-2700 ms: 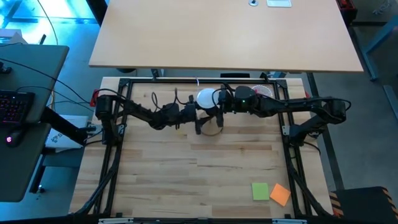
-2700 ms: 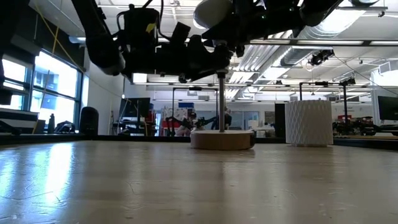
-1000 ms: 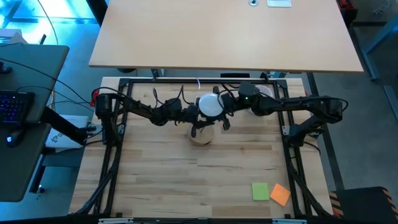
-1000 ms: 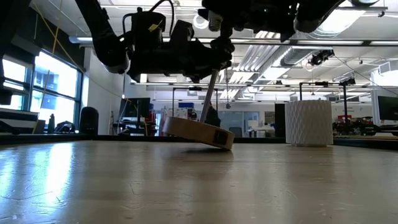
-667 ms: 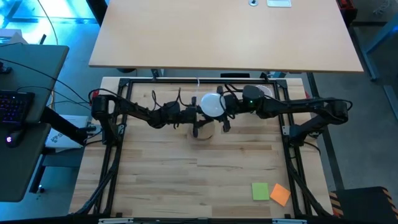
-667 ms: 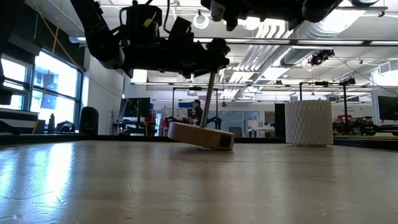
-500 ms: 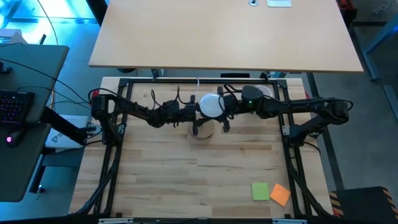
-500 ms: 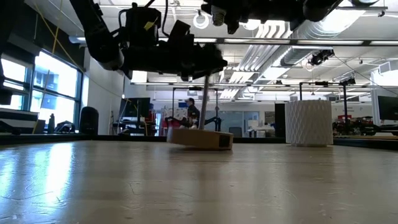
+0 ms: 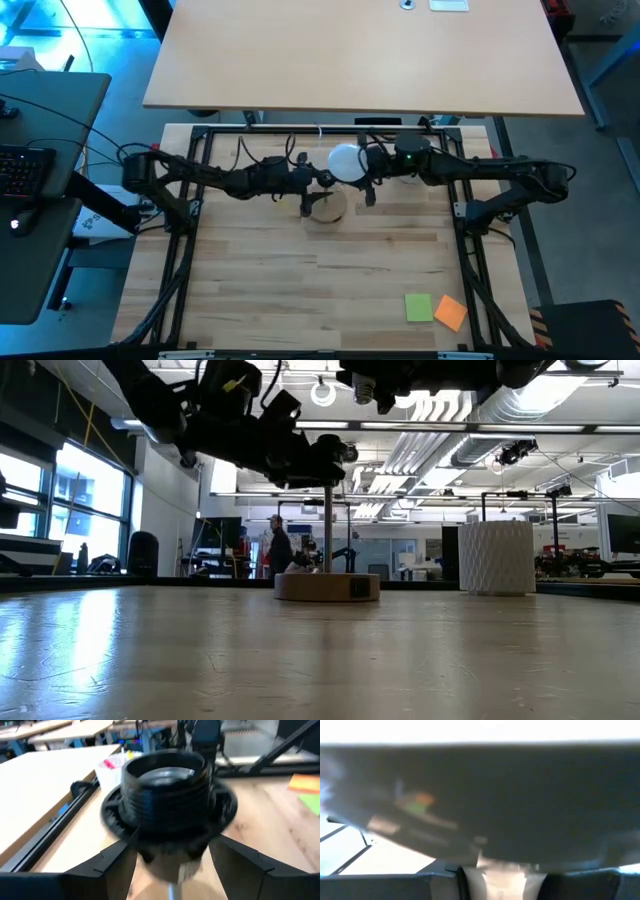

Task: Screw lightbulb
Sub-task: Insert the white lightbulb into the desk lamp

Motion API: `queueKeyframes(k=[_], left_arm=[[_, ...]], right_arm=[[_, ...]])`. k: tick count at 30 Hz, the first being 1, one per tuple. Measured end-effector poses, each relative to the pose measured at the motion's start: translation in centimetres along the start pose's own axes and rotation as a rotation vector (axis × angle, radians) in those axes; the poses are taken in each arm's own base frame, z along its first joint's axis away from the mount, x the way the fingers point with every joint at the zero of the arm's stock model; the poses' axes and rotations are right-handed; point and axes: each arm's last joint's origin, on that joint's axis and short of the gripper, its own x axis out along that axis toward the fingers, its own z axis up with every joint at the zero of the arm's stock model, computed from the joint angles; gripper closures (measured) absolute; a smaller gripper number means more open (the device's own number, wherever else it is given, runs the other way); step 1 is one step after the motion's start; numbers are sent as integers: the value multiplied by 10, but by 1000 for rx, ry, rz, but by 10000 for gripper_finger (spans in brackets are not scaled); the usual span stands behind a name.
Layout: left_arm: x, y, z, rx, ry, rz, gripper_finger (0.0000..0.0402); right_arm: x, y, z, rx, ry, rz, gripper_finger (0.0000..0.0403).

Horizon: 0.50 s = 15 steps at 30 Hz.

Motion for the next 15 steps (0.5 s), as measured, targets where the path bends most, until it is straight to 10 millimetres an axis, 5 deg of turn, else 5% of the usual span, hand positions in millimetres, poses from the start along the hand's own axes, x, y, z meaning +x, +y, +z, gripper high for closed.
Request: queueKeyframes(k=[15], left_arm=[[-13, 0, 3, 25, 113, 114, 161]], right_arm=[[42, -16, -40, 70, -98, 18, 273]])
